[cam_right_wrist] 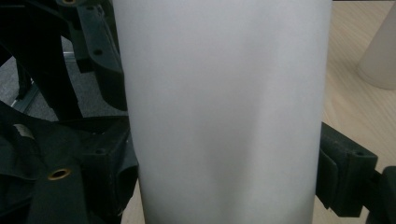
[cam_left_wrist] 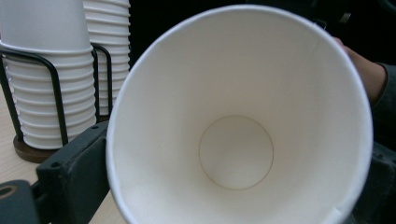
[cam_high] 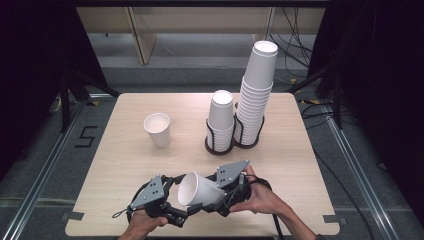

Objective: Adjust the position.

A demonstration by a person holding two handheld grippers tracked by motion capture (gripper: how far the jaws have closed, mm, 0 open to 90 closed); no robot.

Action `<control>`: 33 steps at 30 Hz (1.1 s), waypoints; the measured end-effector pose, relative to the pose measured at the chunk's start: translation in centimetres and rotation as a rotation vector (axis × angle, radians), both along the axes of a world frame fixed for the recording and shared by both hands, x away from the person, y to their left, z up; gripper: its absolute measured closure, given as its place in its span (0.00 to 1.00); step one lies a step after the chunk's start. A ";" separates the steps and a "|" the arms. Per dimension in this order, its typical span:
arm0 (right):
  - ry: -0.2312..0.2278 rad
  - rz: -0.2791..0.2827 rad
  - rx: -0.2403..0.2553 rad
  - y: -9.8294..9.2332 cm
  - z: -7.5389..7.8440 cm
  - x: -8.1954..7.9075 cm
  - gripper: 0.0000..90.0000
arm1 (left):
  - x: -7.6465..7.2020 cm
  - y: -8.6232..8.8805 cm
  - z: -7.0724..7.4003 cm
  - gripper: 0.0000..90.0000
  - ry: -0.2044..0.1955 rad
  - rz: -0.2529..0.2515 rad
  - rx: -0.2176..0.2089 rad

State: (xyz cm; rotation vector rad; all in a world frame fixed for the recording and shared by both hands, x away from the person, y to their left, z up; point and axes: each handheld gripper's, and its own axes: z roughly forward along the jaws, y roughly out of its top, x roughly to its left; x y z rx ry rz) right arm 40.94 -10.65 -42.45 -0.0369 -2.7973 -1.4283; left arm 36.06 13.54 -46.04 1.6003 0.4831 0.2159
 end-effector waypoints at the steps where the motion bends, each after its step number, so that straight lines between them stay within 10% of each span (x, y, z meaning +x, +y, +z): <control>1: 0.002 0.002 0.001 0.1 0.0 0.0 0.23 | 0.0 0.0 0.1 0.06 -0.004 -0.001 -0.005; 21: -0.052 -0.037 -0.133 -0.1 -0.8 -0.1 0.28 | -0.1 0.5 1.0 0.10 -0.045 0.005 0.044; 33: 0.014 -0.038 -0.023 0.2 -1.6 -0.2 0.29 | -0.1 0.2 0.7 0.08 -0.042 0.029 -0.037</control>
